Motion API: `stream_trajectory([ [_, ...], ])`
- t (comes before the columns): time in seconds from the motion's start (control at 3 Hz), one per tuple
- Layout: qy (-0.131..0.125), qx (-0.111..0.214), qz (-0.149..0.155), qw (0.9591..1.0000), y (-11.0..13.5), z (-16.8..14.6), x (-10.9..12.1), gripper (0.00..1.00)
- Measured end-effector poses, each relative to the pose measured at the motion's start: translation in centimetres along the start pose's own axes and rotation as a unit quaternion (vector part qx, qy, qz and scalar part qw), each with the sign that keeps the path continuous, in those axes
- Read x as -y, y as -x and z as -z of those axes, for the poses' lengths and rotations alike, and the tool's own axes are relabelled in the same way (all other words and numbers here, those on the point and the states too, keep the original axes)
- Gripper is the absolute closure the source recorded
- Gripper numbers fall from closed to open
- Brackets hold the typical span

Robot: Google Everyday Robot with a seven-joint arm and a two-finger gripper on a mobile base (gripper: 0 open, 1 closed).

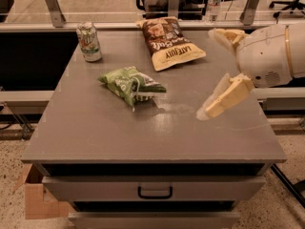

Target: Pick green jalapeno chip bag

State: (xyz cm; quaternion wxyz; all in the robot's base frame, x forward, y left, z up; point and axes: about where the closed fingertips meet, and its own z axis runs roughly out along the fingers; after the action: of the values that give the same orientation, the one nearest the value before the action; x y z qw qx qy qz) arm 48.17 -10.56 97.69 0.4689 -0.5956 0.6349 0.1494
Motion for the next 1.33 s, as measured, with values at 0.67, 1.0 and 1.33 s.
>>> stream_trajectory([
  [0.67, -0.022, 0.015, -0.007, 0.9996, -3.4, -3.8, 1.2, 0.00],
  [1.0, -0.026, 0.017, -0.032, 0.9990, -5.7, -6.9, 1.6, 0.00],
  [1.33, -0.015, 0.018, -0.059, 0.9980, -6.1, -9.6, 1.8, 0.00],
])
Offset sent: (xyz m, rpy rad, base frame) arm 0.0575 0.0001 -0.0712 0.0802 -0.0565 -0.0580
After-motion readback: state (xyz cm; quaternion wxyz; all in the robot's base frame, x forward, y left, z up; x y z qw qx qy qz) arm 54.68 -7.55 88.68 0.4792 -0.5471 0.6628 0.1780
